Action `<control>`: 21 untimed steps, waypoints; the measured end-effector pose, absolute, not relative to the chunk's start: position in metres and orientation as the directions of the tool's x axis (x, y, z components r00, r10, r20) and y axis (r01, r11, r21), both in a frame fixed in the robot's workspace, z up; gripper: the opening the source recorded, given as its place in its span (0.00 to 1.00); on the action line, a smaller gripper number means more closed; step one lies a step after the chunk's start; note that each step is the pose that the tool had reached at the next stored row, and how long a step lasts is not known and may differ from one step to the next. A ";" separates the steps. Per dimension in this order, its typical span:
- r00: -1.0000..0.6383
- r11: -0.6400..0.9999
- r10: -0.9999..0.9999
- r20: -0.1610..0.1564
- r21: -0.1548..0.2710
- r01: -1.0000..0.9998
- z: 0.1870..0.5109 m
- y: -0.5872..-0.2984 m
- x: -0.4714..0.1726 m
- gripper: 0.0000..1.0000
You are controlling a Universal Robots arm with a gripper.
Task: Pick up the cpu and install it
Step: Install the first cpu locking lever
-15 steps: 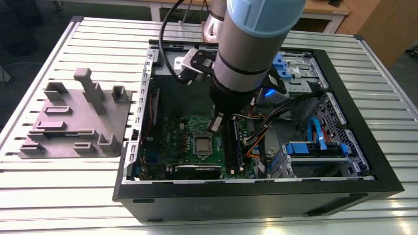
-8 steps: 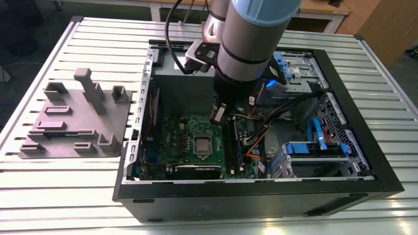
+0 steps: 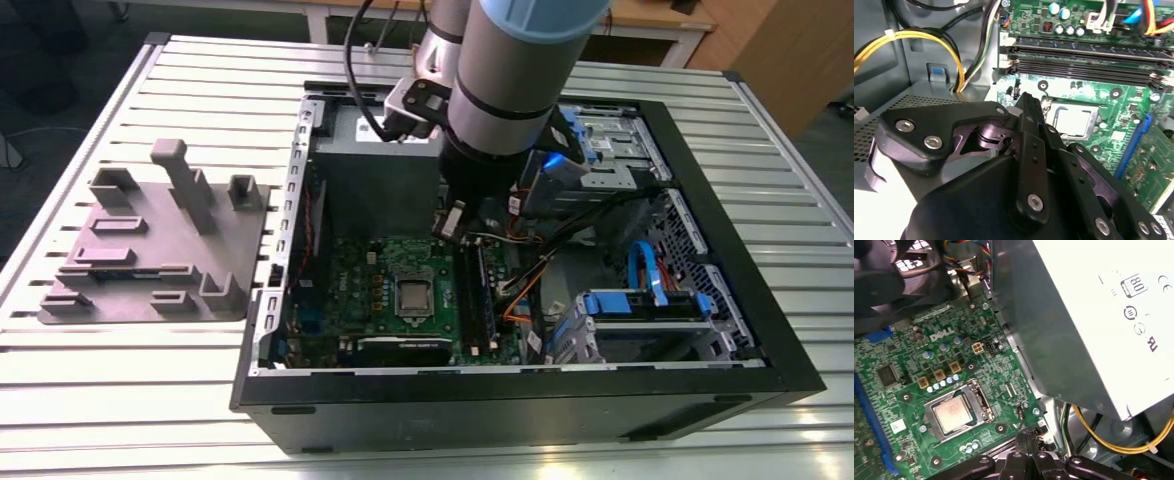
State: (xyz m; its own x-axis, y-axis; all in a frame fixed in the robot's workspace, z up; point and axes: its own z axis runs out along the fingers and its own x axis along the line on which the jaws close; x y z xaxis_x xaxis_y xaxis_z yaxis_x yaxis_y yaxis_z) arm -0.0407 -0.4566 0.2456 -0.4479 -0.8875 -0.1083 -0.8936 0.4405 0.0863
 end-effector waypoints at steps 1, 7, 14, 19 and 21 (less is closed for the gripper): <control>-0.448 0.440 -0.887 -0.109 0.087 -0.894 0.244 -0.456 -0.041 0.10; -0.448 0.440 -0.887 -0.113 0.089 -0.894 0.241 -0.453 -0.041 0.10; -0.448 0.440 -0.887 -0.113 0.089 -0.894 0.238 -0.447 -0.041 0.10; -0.446 0.438 -0.888 -0.113 0.089 -0.895 0.237 -0.446 -0.045 0.10; -0.444 0.436 -0.889 -0.112 0.089 -0.895 0.237 -0.446 -0.045 0.10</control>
